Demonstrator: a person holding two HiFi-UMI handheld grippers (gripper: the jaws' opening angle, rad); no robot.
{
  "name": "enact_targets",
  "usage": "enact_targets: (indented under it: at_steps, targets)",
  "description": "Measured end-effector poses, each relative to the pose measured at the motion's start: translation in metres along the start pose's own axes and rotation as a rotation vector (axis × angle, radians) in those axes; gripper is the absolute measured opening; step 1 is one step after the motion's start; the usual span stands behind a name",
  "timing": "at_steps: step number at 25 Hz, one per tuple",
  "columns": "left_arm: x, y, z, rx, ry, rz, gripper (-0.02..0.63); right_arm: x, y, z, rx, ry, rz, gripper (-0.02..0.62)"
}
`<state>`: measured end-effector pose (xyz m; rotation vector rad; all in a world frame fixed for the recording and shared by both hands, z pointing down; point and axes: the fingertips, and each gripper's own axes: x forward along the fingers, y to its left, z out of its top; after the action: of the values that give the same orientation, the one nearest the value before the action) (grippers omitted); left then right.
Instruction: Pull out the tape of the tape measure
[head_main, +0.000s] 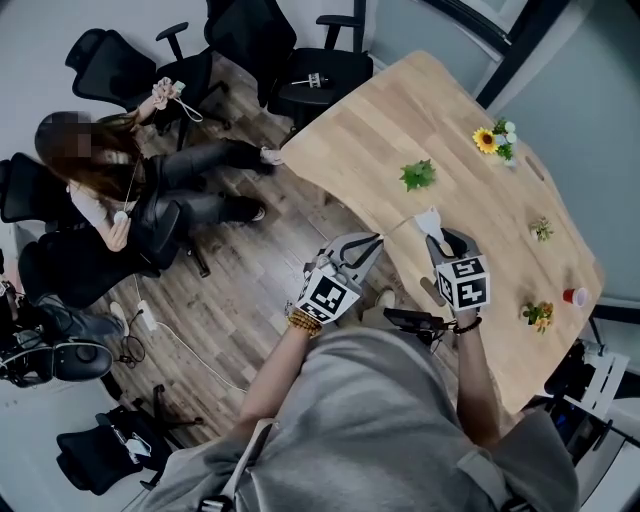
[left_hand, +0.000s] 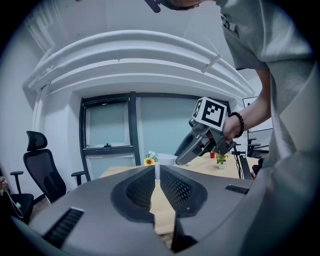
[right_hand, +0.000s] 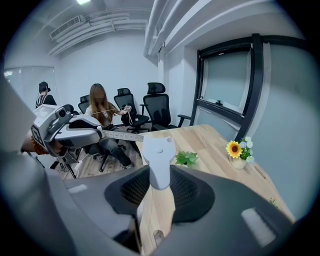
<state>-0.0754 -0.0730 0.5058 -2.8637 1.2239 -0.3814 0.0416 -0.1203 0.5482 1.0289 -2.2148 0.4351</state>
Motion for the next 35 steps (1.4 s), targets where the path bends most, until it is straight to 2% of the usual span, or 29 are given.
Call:
enact_targets:
  at_steps: [7, 15, 35]
  targets:
    - [-0.008, 0.005, 0.0, -0.005, -0.001, -0.001, 0.037, 0.002, 0.003, 0.004, -0.001, 0.003, -0.007, 0.132]
    - [-0.011, 0.005, -0.005, -0.051, -0.007, 0.012, 0.037, -0.001, -0.016, 0.0, 0.004, 0.008, -0.029, 0.132]
    - [-0.013, -0.004, -0.009, -0.041, 0.014, -0.009, 0.037, 0.007, -0.016, -0.013, 0.01, 0.035, -0.032, 0.132]
